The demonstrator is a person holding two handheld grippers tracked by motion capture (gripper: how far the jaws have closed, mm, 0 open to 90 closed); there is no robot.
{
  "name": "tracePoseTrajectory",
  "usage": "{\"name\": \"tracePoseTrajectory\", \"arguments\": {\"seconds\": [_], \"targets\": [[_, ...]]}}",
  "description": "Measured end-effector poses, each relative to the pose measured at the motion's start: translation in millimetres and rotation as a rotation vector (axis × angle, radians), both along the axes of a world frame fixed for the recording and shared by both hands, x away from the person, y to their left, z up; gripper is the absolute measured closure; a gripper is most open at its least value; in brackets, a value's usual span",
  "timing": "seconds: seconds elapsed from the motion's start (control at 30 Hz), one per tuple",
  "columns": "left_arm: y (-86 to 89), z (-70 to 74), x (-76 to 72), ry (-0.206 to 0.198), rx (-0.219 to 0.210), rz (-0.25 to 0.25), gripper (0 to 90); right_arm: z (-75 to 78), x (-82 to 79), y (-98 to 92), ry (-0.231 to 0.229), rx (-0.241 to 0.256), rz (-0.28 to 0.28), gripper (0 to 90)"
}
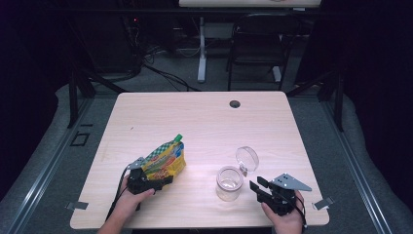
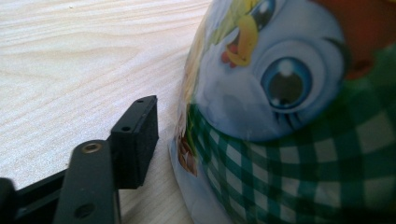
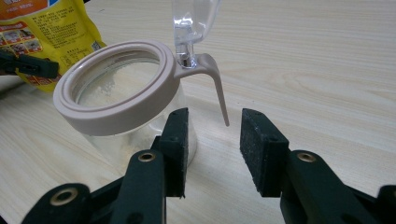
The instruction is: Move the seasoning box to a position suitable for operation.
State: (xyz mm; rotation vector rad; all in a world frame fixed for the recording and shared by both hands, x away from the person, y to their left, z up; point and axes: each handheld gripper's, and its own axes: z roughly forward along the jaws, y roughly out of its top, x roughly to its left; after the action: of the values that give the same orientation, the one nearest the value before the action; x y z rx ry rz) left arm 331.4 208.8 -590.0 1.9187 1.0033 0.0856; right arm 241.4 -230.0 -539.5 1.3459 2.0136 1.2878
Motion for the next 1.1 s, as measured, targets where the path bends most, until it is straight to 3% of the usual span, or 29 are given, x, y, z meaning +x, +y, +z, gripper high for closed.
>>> {"name": "tracePoseTrajectory", "arguments": {"seconds": [0.3,1.1], "targets": [[-1.8,0.5,-0.9,-0.018,0.006,-0.015,46.6,-0.4,0.1,0.5,0.0,0.004,-0.001,62.3],[-4.3,1.7,-2.5,-0.051,0.029,-0.009,51.1,-0.3,0.4,0.6,0.001,0.002,0.001,62.3]]}}
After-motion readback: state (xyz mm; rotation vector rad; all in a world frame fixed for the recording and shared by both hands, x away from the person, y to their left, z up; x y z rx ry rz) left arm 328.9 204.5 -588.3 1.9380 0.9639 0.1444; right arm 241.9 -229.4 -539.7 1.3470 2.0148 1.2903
